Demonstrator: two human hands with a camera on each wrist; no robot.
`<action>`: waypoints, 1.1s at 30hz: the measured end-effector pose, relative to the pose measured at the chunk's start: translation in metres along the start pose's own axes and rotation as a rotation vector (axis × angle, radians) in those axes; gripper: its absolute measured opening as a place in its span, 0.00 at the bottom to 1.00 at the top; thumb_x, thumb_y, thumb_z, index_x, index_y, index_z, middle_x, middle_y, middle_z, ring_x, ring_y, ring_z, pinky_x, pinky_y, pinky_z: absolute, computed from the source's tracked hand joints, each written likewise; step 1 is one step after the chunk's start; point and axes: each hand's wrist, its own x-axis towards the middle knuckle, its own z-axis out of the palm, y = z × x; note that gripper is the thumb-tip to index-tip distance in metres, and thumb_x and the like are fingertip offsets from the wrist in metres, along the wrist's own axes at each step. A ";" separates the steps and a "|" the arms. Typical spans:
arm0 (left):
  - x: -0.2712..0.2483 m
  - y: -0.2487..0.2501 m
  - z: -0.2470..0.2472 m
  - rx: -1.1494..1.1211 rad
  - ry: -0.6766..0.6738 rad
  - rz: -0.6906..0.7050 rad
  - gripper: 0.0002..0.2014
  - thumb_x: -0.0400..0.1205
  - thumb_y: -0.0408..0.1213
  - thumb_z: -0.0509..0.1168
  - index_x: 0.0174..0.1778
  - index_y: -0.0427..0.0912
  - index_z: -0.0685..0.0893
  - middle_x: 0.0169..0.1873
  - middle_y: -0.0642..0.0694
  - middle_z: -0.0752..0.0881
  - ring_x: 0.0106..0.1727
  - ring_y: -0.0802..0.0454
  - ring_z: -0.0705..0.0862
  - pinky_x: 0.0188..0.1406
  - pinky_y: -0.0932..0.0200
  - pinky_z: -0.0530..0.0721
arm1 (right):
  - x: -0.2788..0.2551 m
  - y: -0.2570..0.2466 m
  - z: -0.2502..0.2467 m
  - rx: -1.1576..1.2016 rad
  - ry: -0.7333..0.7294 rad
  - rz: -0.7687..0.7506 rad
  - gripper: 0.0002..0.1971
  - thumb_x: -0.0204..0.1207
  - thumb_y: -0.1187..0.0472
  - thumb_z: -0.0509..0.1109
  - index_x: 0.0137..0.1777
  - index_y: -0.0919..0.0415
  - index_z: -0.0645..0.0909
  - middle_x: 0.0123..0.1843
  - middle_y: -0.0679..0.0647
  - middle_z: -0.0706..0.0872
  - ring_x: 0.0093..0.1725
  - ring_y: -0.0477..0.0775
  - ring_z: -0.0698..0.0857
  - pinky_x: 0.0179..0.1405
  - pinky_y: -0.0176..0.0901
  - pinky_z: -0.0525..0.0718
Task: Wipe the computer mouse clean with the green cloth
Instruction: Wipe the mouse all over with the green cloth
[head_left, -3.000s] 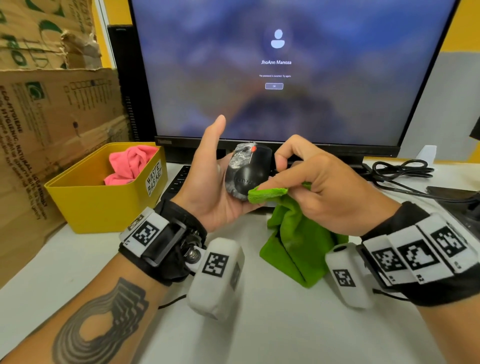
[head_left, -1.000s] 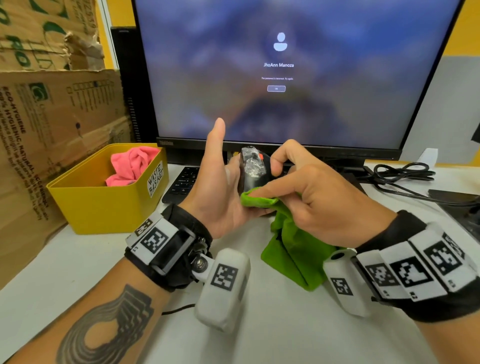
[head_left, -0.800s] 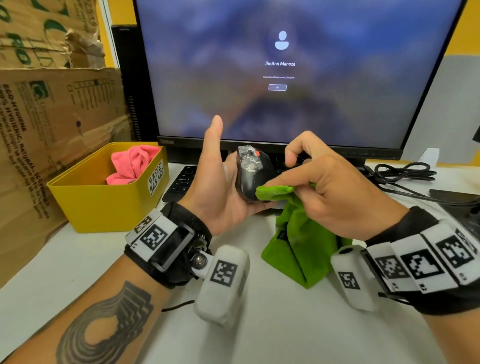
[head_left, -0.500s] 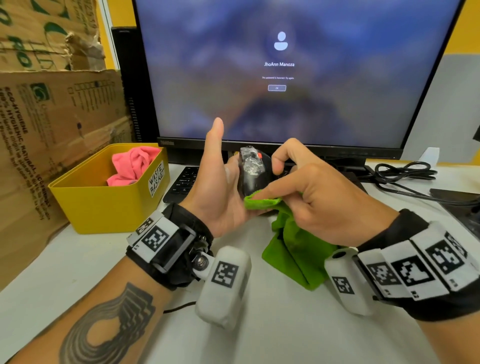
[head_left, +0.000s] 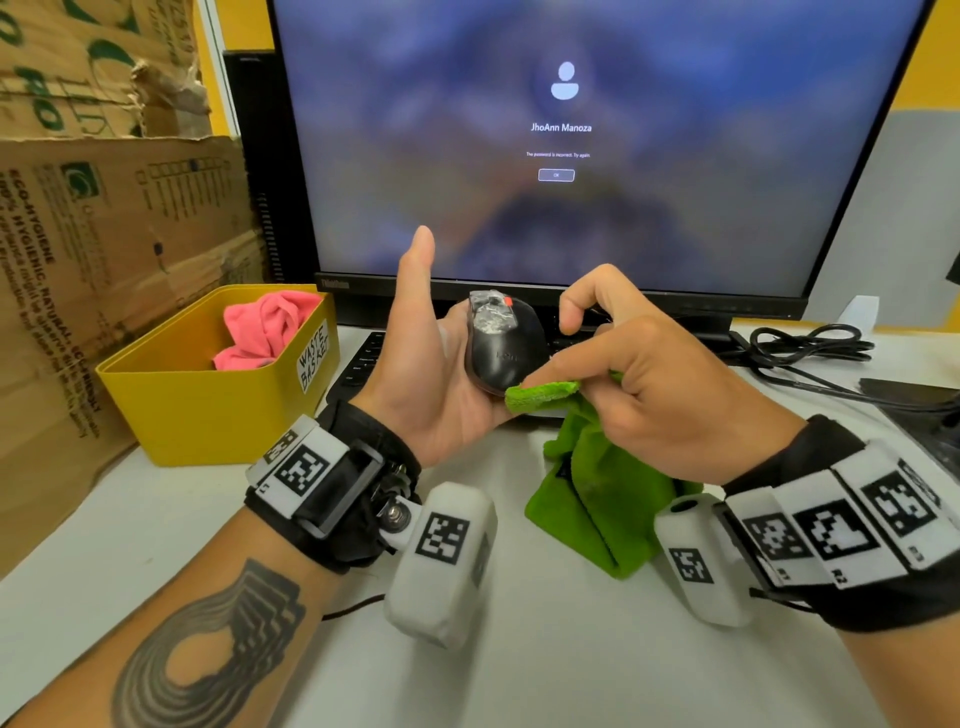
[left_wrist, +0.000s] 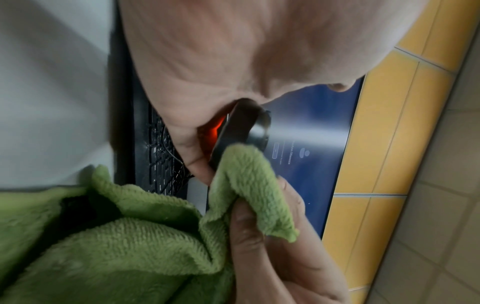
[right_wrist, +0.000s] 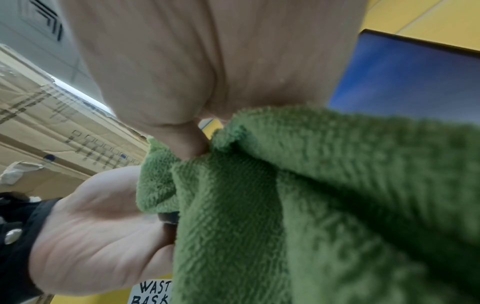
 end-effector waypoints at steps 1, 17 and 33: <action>0.000 -0.001 -0.001 0.005 -0.001 -0.004 0.58 0.76 0.81 0.56 0.88 0.33 0.65 0.82 0.26 0.72 0.77 0.28 0.75 0.81 0.35 0.70 | -0.001 0.002 -0.002 0.001 -0.003 0.018 0.23 0.76 0.72 0.62 0.51 0.49 0.95 0.56 0.55 0.71 0.36 0.34 0.76 0.37 0.29 0.70; 0.002 -0.012 0.008 0.192 0.037 -0.059 0.52 0.78 0.82 0.46 0.76 0.35 0.75 0.64 0.33 0.80 0.66 0.35 0.74 0.79 0.32 0.64 | 0.000 -0.003 -0.002 0.025 -0.048 0.035 0.19 0.82 0.65 0.64 0.60 0.46 0.92 0.56 0.55 0.71 0.49 0.49 0.79 0.49 0.27 0.77; -0.006 -0.010 0.018 0.161 0.067 -0.041 0.42 0.79 0.79 0.47 0.75 0.52 0.82 0.70 0.42 0.81 0.69 0.39 0.80 0.80 0.34 0.72 | -0.001 0.001 -0.015 0.139 0.028 0.097 0.14 0.78 0.64 0.69 0.52 0.49 0.95 0.53 0.54 0.74 0.48 0.43 0.80 0.50 0.25 0.76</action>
